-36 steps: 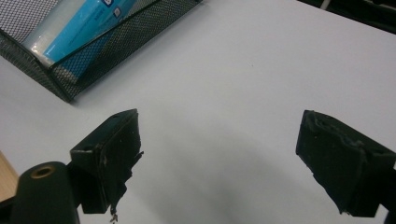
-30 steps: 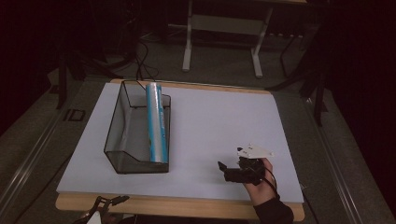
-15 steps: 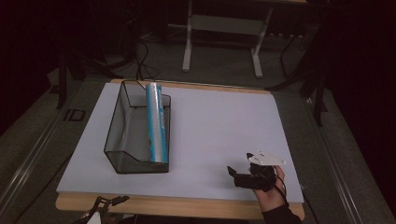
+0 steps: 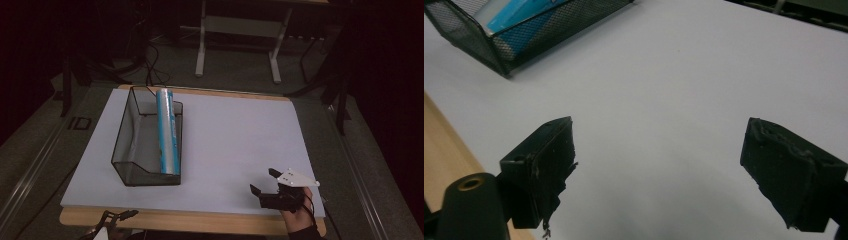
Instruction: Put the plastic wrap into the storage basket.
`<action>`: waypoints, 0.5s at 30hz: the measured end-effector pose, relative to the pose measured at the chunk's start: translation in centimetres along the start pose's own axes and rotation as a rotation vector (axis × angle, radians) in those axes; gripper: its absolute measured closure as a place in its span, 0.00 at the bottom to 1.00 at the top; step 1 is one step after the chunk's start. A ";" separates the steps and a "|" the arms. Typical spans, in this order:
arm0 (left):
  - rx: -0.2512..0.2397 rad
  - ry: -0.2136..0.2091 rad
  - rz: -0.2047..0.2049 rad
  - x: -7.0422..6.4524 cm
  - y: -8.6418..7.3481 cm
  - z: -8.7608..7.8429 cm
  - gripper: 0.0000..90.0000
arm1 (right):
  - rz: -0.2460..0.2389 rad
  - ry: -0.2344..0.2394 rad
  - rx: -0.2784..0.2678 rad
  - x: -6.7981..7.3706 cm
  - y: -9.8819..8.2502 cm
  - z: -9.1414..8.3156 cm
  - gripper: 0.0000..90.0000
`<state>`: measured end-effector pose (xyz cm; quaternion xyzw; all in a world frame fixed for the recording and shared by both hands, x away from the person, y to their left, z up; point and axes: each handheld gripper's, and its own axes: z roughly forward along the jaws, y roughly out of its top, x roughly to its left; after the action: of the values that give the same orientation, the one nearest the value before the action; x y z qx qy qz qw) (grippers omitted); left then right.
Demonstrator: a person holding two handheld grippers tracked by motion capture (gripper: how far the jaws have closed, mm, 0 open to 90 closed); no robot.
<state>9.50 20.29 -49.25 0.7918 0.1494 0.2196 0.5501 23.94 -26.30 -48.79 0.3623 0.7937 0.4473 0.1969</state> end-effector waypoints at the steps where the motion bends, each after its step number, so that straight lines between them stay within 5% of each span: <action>1: 0.001 0.000 0.001 0.0 0.0 0.0 0.00 | 0.003 0.007 0.010 -0.1 -0.3 0.0 0.15; 4: 0.003 -0.002 0.001 0.0 0.0 0.0 0.00 | -0.015 -0.004 0.038 -0.2 -1.0 0.0 0.14; 15: 0.011 -0.006 0.003 0.0 -0.1 0.1 0.00 | -0.116 -0.006 -0.013 -0.4 -1.7 1.2 0.16</action>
<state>9.57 20.26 -49.36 0.7956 0.1480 0.2172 0.5459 24.32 -26.47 -50.85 0.3158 0.8098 0.4390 0.2273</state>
